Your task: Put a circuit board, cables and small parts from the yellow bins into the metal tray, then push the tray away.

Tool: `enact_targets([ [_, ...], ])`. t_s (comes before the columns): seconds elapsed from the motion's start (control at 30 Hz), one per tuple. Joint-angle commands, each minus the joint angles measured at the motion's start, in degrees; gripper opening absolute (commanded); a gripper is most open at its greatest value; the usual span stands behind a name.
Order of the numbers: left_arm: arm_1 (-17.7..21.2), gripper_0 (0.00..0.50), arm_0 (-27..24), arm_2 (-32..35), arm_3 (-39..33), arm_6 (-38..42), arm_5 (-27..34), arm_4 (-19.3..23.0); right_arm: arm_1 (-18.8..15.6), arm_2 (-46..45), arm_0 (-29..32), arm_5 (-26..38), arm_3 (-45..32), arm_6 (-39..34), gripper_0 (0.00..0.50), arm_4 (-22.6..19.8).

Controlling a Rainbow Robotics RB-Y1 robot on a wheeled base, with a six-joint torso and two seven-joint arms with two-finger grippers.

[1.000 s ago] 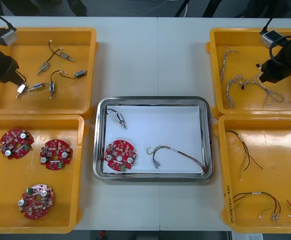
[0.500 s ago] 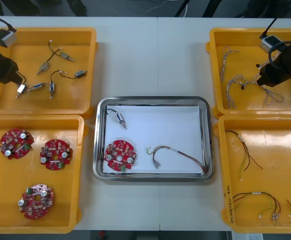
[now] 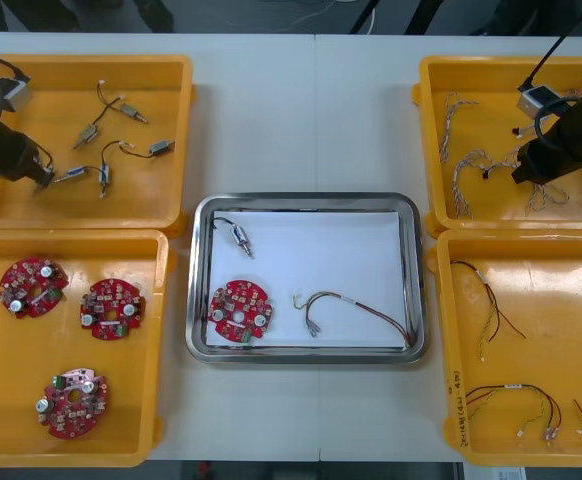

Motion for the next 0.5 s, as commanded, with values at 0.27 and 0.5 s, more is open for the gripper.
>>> enact_targets([
  [0.27,-3.1,0.500,-2.7,-2.6,3.0,-5.8,-4.0,-1.0,-2.0,-0.7,-2.6,-3.6,-0.4,3.2,0.500,-0.9],
  [0.5,-3.4,0.500,-2.6,-5.0,3.8,-5.8,-6.3,-1.0,-2.0,-0.7,-2.7,-6.6,3.7,3.9,0.500,-2.7],
])
